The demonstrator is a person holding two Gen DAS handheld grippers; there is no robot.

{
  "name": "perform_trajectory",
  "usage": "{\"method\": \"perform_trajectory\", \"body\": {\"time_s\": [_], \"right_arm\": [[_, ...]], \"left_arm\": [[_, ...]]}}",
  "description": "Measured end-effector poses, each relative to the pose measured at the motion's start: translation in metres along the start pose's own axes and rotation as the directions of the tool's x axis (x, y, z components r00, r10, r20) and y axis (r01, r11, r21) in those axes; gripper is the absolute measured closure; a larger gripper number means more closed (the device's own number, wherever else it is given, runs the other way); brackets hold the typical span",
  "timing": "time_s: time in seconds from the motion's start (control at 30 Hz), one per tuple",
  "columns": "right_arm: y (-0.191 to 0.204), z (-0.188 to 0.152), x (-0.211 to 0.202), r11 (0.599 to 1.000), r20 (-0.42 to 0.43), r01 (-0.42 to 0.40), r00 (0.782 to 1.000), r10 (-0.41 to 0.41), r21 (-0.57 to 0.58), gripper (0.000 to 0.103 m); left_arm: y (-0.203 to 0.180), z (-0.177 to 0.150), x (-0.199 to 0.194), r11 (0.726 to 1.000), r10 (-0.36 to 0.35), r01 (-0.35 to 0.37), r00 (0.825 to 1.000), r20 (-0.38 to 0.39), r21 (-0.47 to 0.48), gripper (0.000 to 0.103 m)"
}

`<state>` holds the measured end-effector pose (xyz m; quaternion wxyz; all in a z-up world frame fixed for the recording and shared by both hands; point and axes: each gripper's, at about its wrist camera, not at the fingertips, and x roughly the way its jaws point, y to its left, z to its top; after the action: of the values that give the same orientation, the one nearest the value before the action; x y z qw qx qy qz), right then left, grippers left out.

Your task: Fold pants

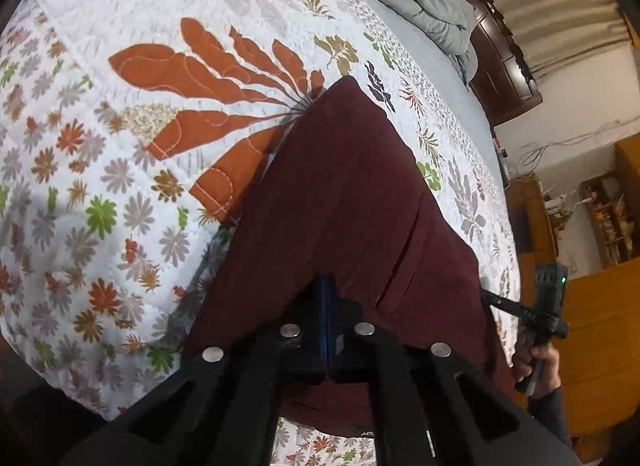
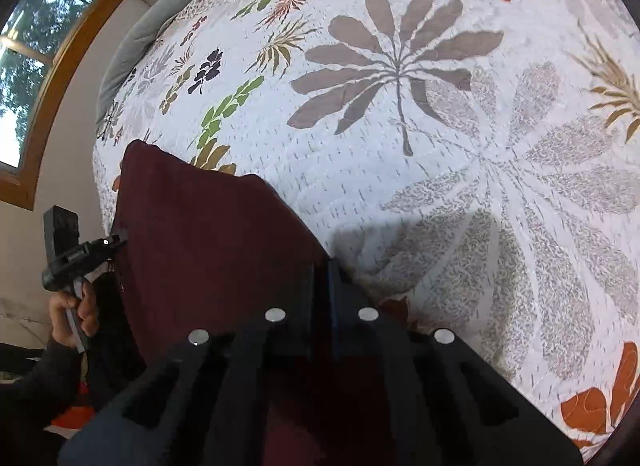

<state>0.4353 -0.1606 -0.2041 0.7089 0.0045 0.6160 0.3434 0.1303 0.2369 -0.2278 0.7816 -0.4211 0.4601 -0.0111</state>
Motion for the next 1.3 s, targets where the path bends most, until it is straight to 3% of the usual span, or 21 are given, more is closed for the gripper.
{"method": "perform_trajectory", "body": {"time_s": [0.13, 0.17, 0.2, 0.23, 0.27, 0.33, 0.37, 0.4, 0.43, 0.47, 0.57, 0.77, 0.9, 0.97, 1.13, 1.3], "right_arm": [[-0.007, -0.012, -0.023, 0.994, 0.110, -0.027, 0.994, 0.016, 0.101, 0.087], [-0.011, -0.023, -0.038, 0.990, 0.146, -0.055, 0.989, 0.035, 0.133, 0.086], [-0.012, -0.032, -0.047, 0.986, 0.164, -0.084, 0.985, 0.060, 0.146, 0.081], [-0.013, -0.046, -0.060, 0.982, 0.183, -0.108, 0.980, 0.078, 0.155, 0.071], [-0.014, -0.062, -0.074, 0.981, 0.202, -0.108, 0.976, 0.075, 0.160, 0.067], [-0.007, -0.105, -0.104, 0.979, 0.227, -0.090, 0.973, 0.047, 0.183, 0.057], [-0.002, -0.126, -0.112, 0.970, 0.234, -0.126, 0.969, 0.075, 0.210, 0.054], [0.008, -0.158, -0.114, 0.924, 0.273, -0.280, 0.939, 0.208, 0.259, 0.041], [0.016, -0.174, -0.109, 0.887, 0.301, -0.366, 0.911, 0.281, 0.280, 0.034], [0.027, -0.192, -0.099, 0.848, 0.329, -0.433, 0.884, 0.333, 0.306, 0.034], [0.071, -0.219, -0.045, 0.806, 0.328, -0.475, 0.870, 0.369, 0.354, 0.036], [0.113, -0.203, 0.016, 0.749, 0.397, -0.529, 0.836, 0.378, 0.400, 0.038], [0.103, -0.199, 0.044, 0.612, 0.423, -0.593, 0.804, 0.418, 0.523, 0.038], [0.104, -0.195, 0.053, 0.574, 0.429, -0.617, 0.787, 0.444, 0.539, 0.038], [0.114, -0.190, 0.061, 0.578, 0.424, -0.594, 0.804, 0.417, 0.559, 0.039], [0.105, -0.192, 0.063, 0.557, 0.442, -0.591, 0.806, 0.393, 0.583, 0.039]], "left_arm": [[-0.001, -0.001, -0.007, 0.999, -0.011, 0.011, 1.000, -0.003, 0.034, 0.101], [-0.006, -0.002, -0.013, 0.998, -0.015, 0.015, 1.000, 0.006, 0.068, 0.088], [-0.016, -0.008, -0.027, 0.989, -0.035, 0.031, 0.999, 0.025, 0.146, 0.078], [-0.023, -0.014, -0.035, 0.982, -0.044, 0.036, 0.998, 0.040, 0.188, 0.062], [-0.034, -0.024, -0.046, 0.965, -0.070, 0.054, 0.996, 0.050, 0.256, 0.055], [-0.045, -0.037, -0.057, 0.947, -0.090, 0.078, 0.996, 0.024, 0.311, 0.054], [-0.044, -0.040, -0.062, 0.952, -0.116, 0.110, 0.993, 0.003, 0.285, 0.048], [-0.035, -0.043, -0.067, 0.962, -0.195, 0.198, 0.980, -0.032, 0.188, 0.043], [-0.024, -0.044, -0.070, 0.958, -0.267, 0.270, 0.963, -0.047, 0.093, 0.034], [-0.016, -0.045, -0.071, 0.955, -0.293, 0.294, 0.955, -0.043, 0.034, 0.033], [0.002, -0.043, -0.066, 0.970, -0.233, 0.230, 0.972, -0.034, -0.073, 0.033], [0.012, -0.034, -0.043, 0.974, -0.183, 0.173, 0.981, -0.058, -0.148, 0.033], [0.011, -0.036, -0.040, 0.974, -0.161, 0.148, 0.985, -0.058, -0.174, 0.034], [0.008, -0.041, -0.042, 0.978, -0.148, 0.138, 0.987, -0.054, -0.157, 0.034], [0.006, -0.052, -0.040, 0.979, -0.144, 0.131, 0.987, -0.072, -0.158, 0.034], [0.009, -0.043, -0.028, 0.966, -0.168, 0.150, 0.983, -0.070, -0.210, 0.034]]}}
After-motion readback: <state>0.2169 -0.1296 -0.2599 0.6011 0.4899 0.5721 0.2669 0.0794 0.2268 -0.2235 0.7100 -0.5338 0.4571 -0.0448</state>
